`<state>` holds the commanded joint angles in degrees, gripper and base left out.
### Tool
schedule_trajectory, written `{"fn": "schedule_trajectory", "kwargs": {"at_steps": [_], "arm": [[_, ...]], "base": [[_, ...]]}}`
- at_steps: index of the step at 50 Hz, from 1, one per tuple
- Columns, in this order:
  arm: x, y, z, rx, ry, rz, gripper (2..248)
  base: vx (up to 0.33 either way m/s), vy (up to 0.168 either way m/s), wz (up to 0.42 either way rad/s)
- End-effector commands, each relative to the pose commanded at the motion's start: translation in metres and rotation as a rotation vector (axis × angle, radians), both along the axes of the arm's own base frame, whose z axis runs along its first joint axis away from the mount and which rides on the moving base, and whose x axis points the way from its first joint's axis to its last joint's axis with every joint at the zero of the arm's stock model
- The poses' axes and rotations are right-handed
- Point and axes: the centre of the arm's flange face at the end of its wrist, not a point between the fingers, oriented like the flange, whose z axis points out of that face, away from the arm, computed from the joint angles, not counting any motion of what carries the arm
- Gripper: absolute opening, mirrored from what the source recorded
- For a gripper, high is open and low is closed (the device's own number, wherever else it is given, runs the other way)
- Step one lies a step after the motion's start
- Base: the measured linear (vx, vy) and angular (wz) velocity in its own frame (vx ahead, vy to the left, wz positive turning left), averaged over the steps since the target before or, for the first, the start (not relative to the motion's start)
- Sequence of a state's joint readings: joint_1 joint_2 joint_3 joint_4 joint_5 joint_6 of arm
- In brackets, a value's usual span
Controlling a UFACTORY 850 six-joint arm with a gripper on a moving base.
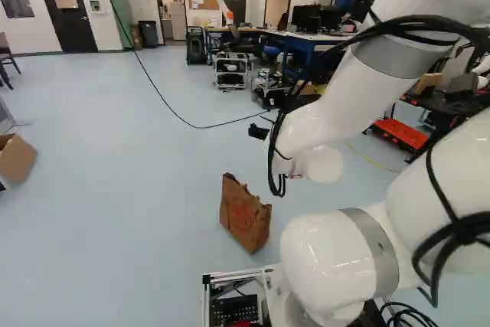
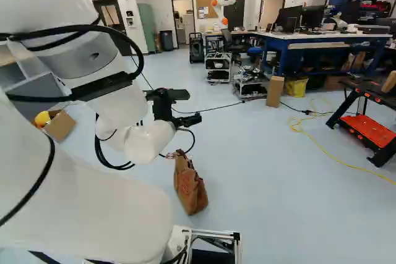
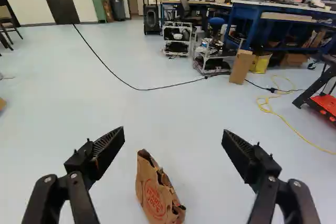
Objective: Pick up the grocery bag from the ground
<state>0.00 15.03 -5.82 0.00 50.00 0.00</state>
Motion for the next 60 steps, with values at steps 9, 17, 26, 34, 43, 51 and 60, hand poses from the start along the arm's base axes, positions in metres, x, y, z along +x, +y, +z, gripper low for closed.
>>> {"fn": "schedule_trajectory", "kwargs": {"at_steps": [9,17,26,34,43,51,60], "arm": [[0.003,0.000,0.000,0.000,0.001,0.000,247],[0.006,0.000,0.001,0.000,0.003,0.000,247],[0.023,0.000,0.003,0.000,0.010,0.000,247],[0.043,0.000,0.002,0.000,0.042,0.000,247],[0.065,0.000,-0.002,0.000,0.110,0.000,247],[0.083,0.000,-0.006,0.000,0.171,0.000,247],[0.101,0.000,-0.013,-0.004,0.261,0.008,247]], "base": [[0.001,0.000,0.000],[-0.003,0.000,0.000],[0.000,0.000,0.000],[0.000,0.000,0.000],[0.000,0.000,0.000],[0.000,0.000,0.000],[0.000,0.000,0.000]]}}
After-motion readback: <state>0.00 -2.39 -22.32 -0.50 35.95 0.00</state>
